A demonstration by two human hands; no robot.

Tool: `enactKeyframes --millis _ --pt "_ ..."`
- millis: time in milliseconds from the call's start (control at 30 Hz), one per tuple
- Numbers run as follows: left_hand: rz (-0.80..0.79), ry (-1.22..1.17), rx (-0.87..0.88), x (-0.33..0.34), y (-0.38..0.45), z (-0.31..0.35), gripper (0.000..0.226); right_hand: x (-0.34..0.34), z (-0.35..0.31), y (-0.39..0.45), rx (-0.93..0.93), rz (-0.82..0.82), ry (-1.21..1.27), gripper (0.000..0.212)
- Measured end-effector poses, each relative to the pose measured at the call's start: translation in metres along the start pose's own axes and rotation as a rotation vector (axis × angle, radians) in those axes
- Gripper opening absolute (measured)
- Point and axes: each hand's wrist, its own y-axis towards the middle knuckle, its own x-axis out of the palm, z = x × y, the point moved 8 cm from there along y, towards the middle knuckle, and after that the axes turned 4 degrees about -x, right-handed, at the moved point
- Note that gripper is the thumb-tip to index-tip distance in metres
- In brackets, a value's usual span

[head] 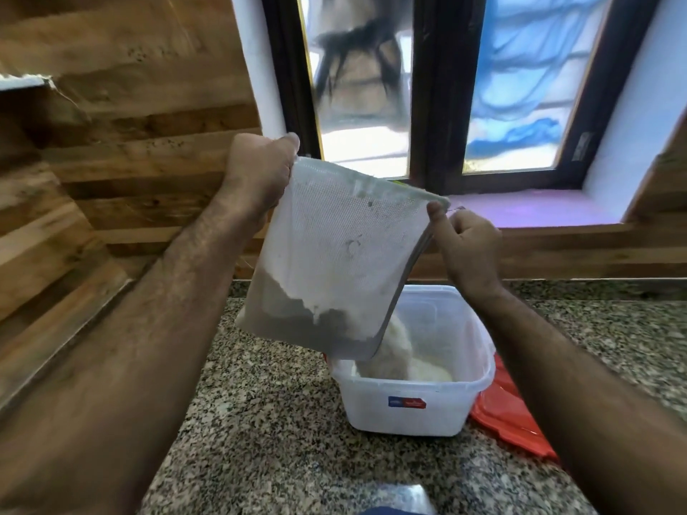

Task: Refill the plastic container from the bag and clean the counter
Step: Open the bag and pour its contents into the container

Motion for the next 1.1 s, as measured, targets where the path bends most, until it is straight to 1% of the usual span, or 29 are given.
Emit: enactKeyframes --millis 67,133,200,267,333,400,467,533,567,600,700,800,967,1067,1100 --pt "0.01 0.026 0.018 0.007 0.003 0.004 0.039 -0.016 -0.001 0.004 0.023 0.058 -0.028 0.067" --pt "0.001 0.08 0.018 0.012 0.006 0.007 0.039 -0.03 -0.01 0.006 -0.017 0.104 -0.075 0.06" --pt "-0.012 0.165 -0.004 0.017 0.008 0.008 0.033 -0.039 -0.029 0.006 -0.107 0.153 -0.121 0.05" --pt "-0.014 0.197 0.01 0.023 0.008 0.01 0.035 -0.04 -0.054 0.005 -0.218 0.171 -0.151 0.038" --pt "-0.006 0.188 0.06 0.031 0.008 0.014 0.038 -0.027 -0.076 0.006 -0.334 0.108 -0.141 0.027" --pt "-0.018 0.207 0.115 0.041 0.007 0.018 0.041 -0.003 -0.087 0.009 -0.38 -0.045 -0.123 0.026" --pt "-0.045 0.272 0.149 0.051 0.004 0.021 0.045 0.016 -0.091 0.012 -0.362 -0.183 -0.104 0.03" --pt "-0.088 0.413 0.214 0.063 -0.001 0.025 0.049 0.026 -0.096 0.014 -0.355 -0.231 -0.04 0.032" --pt "-0.086 0.466 0.266 0.068 -0.003 0.028 0.053 0.029 -0.098 0.015 -0.348 -0.228 -0.01 0.032" --pt "-0.078 0.47 0.289 0.071 -0.005 0.029 0.053 0.029 -0.099 0.016 -0.335 -0.215 0.008 0.03" --pt "-0.06 0.461 0.302 0.08 -0.008 0.03 0.052 0.033 -0.093 0.013 -0.275 -0.174 -0.01 0.024" --pt "-0.075 0.472 0.33 0.092 -0.011 0.031 0.054 0.039 -0.083 0.006 -0.203 -0.145 -0.021 0.023" --pt "-0.144 0.508 0.318 0.105 -0.015 0.026 0.061 0.039 -0.063 -0.004 -0.096 -0.037 0.015 0.027" --pt "-0.156 0.488 0.281 0.099 -0.019 0.006 0.068 0.04 -0.049 -0.006 -0.066 -0.026 0.022 0.024" --pt "-0.145 0.473 0.264 0.094 -0.021 -0.003 0.067 0.04 -0.044 -0.007 -0.049 -0.028 0.013 0.024"
